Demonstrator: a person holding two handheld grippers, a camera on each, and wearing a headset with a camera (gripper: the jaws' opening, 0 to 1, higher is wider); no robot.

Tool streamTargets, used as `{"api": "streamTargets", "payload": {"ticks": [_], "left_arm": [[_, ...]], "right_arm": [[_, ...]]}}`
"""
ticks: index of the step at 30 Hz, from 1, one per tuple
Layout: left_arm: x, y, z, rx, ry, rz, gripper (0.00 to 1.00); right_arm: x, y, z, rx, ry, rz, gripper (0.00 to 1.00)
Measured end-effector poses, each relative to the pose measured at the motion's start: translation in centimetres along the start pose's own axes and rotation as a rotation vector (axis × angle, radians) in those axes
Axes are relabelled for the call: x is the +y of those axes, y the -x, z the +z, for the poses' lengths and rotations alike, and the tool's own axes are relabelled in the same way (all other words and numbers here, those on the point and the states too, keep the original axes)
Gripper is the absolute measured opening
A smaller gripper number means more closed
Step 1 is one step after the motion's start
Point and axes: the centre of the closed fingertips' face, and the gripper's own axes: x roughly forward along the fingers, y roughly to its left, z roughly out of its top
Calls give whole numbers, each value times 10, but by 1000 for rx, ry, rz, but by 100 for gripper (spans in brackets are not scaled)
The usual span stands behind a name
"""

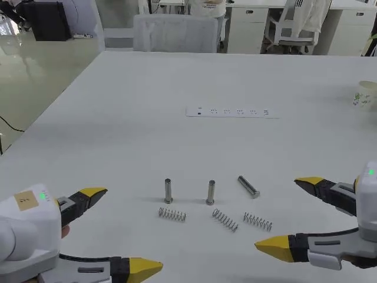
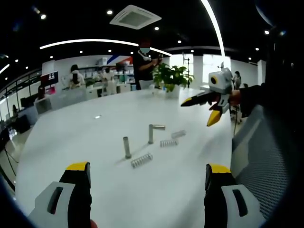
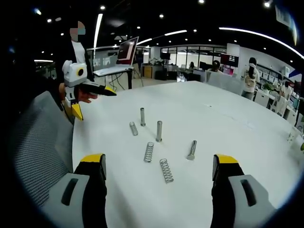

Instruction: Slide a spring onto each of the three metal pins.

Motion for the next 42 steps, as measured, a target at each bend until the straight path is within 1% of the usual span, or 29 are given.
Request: {"api": "streamTargets", "payload": {"ticks": [20,42], "left_arm": [[0,0,0,-1,2,-3,98],[2,-1,-1,-4,4,-3,98]], "right_arm": [[0,0,-1,10,4,2,91],[0,0,-1,15,1,-3,91]]}}
